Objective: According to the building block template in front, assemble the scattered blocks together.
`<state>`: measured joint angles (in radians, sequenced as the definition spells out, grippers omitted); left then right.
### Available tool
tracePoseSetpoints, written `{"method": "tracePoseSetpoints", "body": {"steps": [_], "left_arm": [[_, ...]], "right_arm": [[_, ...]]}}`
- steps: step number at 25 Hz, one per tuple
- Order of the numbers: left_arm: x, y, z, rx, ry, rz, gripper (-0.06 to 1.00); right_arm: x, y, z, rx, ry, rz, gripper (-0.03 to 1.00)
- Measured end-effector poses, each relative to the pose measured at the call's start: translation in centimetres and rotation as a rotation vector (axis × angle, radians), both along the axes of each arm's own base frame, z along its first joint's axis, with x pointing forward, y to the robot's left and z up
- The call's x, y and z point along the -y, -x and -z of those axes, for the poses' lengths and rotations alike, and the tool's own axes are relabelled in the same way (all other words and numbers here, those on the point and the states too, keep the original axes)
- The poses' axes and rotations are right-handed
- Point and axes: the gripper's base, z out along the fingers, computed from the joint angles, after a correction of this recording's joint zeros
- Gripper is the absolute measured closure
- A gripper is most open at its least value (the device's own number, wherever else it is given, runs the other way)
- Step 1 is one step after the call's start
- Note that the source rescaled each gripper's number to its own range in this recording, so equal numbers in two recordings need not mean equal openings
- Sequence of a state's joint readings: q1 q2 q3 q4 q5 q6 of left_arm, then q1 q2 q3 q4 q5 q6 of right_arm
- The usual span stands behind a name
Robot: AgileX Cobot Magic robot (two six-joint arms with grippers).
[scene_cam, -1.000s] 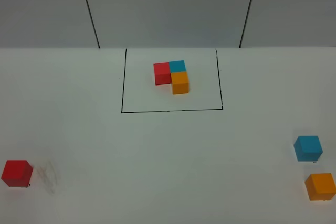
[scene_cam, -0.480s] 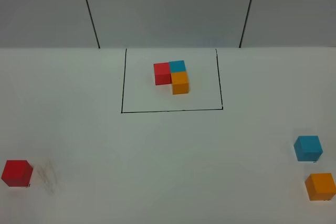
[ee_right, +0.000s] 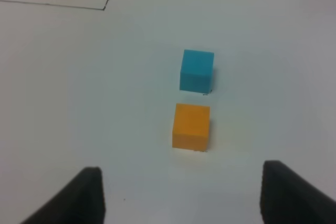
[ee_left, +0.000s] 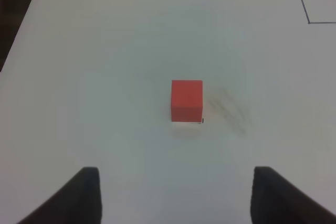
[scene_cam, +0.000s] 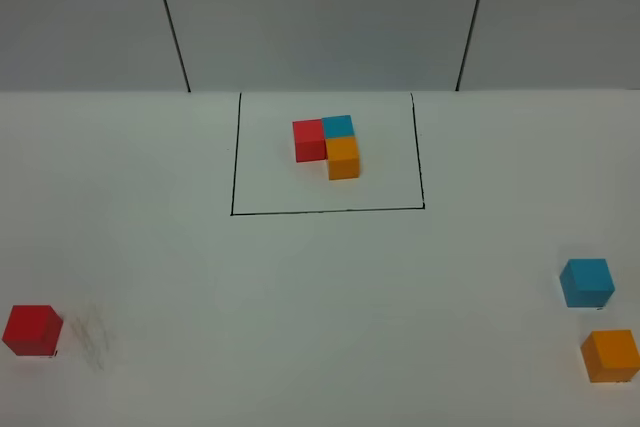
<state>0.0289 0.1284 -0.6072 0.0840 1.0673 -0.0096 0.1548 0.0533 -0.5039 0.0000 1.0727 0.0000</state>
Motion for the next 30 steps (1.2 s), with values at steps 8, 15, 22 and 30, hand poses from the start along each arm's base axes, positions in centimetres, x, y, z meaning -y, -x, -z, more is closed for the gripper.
{"method": "tracePoseSetpoints", "body": {"steps": [8,15,22,30], "left_arm": [[-0.6,-4.5,-4.7,-0.117,-0.046,-0.027,0.0],[-0.9,-9.1,-7.0,-0.237,-0.061,-0.036,0.0],[-1.1,-14.1,-6.3,-0.415,-0.061,-0.036,0.0],[-1.2,-18.7,-3.0,-0.605,-0.058,-0.027,0.0]], "right_arm": [[0.0,0.0,0.0,0.0,0.0,0.0,0.63],[0.0,0.0,0.0,0.0,0.0,0.0,0.63],[0.0,0.0,0.0,0.0,0.0,0.0,0.63],[0.0,0.0,0.0,0.0,0.0,0.0,0.63]]}}
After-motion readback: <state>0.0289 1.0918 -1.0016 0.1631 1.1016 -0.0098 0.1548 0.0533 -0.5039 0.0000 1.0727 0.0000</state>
